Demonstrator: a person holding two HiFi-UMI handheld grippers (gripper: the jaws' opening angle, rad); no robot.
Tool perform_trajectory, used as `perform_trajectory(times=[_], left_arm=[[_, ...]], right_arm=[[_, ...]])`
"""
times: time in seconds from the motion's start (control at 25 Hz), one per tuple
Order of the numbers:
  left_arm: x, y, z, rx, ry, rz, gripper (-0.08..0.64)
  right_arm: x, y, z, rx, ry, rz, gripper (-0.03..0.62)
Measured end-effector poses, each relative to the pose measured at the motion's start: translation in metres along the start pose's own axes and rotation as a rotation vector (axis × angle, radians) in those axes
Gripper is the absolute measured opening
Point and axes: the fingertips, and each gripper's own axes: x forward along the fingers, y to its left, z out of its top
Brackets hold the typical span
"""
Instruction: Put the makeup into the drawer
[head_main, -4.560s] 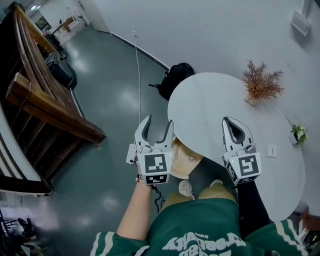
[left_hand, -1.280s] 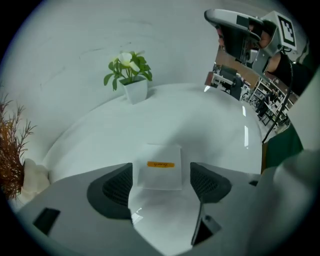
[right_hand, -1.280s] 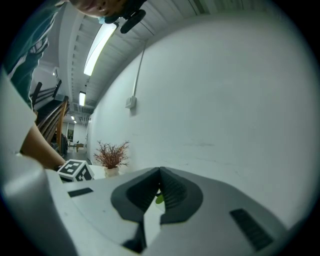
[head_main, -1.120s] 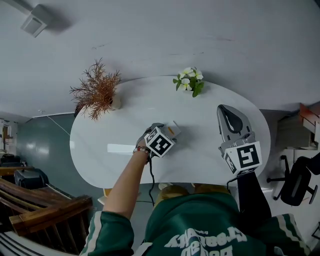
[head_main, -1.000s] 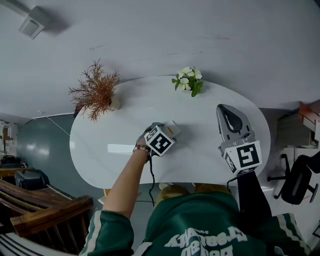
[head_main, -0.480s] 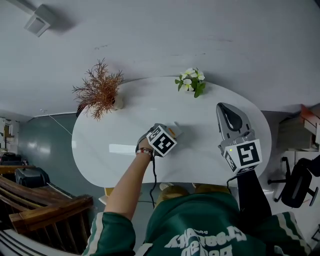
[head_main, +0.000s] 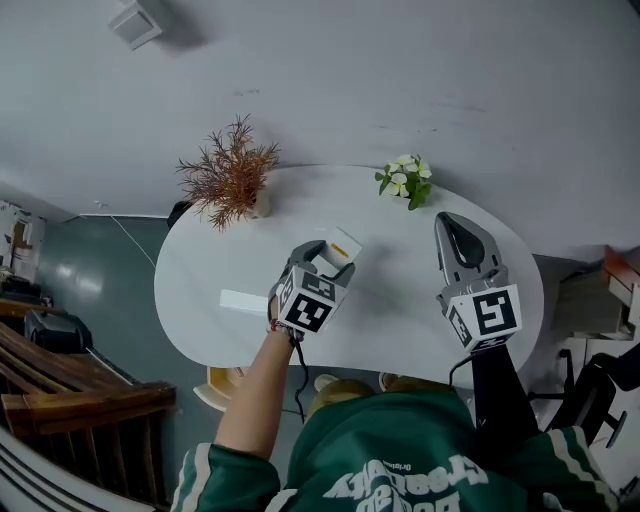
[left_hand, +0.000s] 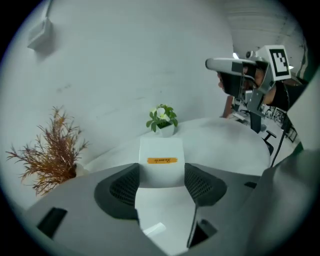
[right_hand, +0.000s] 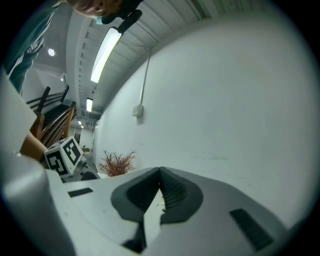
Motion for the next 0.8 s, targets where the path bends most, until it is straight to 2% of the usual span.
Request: perform_trajectory(times=[0.24, 0.6, 0.8], left_arm=[[-0.057, 0.024, 0.031, -0.101, -0.204, 0.142, 0.284], [-0.125, 0.04, 0.053, -0.216, -0.438, 0.319, 0.284], [-0.16, 0.048, 0.057, -0.223, -0.543, 0.414, 0.284]], right_arm=[[0.01, 0.021, 0.018, -0.02, -0.027, 0.052, 0.005], [0.013, 0.053, 0.038, -0.057, -0.055, 0.122, 0.005], [0.015, 0.067, 0.046, -0.072, -0.066, 0.147, 0.004]])
